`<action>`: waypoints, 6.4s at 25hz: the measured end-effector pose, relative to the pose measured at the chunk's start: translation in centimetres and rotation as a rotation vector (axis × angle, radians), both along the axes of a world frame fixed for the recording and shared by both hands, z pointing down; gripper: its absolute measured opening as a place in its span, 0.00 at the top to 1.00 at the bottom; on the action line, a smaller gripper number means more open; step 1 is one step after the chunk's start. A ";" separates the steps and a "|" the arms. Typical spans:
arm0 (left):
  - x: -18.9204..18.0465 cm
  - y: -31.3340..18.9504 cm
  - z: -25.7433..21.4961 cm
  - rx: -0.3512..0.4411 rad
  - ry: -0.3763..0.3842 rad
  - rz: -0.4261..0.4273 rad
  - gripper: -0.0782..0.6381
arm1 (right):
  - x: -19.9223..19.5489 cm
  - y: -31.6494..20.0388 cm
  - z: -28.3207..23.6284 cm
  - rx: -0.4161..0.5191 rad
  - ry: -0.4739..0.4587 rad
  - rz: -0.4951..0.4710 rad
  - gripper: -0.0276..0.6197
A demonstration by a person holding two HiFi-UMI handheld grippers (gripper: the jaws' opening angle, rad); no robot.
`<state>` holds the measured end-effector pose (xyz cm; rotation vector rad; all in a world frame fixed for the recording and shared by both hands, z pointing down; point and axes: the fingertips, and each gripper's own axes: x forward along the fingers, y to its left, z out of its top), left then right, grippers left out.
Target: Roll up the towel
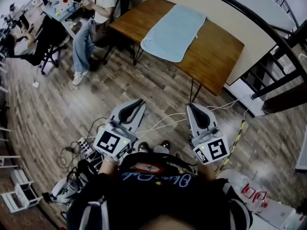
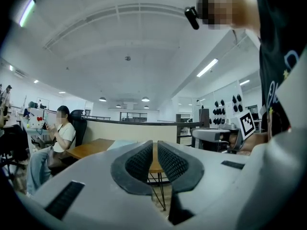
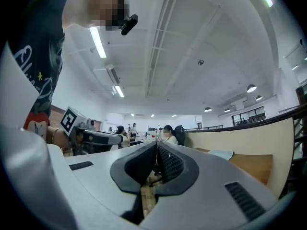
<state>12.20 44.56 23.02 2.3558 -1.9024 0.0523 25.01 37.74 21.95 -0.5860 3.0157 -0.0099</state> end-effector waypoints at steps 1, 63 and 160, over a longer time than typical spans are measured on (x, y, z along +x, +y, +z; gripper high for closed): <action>0.1 -0.4 0.2 -0.007 -0.004 -0.001 0.88 | 0.4 -0.3 0.4 -0.003 0.010 0.006 0.95; -26.3 -33.9 29.5 -0.177 -1.295 0.485 0.79 | -16.7 -26.1 28.8 -0.056 1.000 0.157 0.88; -29.5 -49.7 27.5 -0.672 -0.899 0.857 0.83 | -17.7 -44.3 27.0 -0.387 0.789 0.016 0.92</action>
